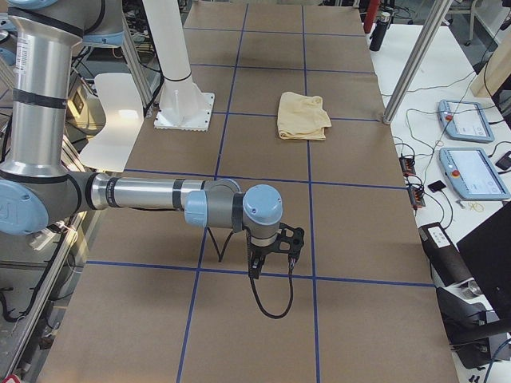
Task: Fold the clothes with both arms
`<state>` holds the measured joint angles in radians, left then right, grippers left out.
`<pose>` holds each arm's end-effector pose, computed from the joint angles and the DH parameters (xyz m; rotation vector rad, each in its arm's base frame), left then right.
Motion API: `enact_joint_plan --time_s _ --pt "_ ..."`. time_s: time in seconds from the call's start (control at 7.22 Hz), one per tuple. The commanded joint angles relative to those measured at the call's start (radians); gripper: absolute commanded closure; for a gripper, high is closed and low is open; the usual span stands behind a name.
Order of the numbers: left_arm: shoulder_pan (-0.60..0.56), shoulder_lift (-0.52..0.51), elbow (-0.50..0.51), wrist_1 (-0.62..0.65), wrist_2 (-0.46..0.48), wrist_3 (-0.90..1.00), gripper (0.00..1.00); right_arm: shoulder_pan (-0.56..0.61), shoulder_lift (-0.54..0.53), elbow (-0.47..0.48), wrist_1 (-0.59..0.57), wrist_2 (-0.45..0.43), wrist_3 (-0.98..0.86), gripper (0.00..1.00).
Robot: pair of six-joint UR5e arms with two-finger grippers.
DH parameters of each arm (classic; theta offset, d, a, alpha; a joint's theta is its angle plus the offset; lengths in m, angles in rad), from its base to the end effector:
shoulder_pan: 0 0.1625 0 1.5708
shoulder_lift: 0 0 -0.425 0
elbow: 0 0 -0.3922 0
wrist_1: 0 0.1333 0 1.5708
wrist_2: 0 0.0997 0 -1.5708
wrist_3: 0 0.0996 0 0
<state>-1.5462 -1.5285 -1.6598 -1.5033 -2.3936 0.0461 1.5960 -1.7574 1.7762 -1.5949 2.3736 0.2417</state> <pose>-0.0487 -0.4734 0.6386 -0.0108 0.8231 0.0581 0.0720 -0.4109 0.6425 -0.0920 -0.7999 0.2545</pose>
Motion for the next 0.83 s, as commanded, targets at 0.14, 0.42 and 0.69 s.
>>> enact_joint_plan --time_s 0.14,0.42,0.69 --pt "0.000 0.002 0.000 0.000 0.002 0.000 0.00 -0.001 0.001 0.005 0.009 -0.008 0.001 0.00" --pt "0.000 0.004 0.002 0.000 0.002 0.000 0.00 -0.002 0.001 0.000 0.004 -0.019 -0.163 0.00" --pt "0.000 0.005 0.003 -0.002 0.002 0.001 0.00 -0.005 0.001 -0.001 0.004 -0.051 -0.186 0.00"
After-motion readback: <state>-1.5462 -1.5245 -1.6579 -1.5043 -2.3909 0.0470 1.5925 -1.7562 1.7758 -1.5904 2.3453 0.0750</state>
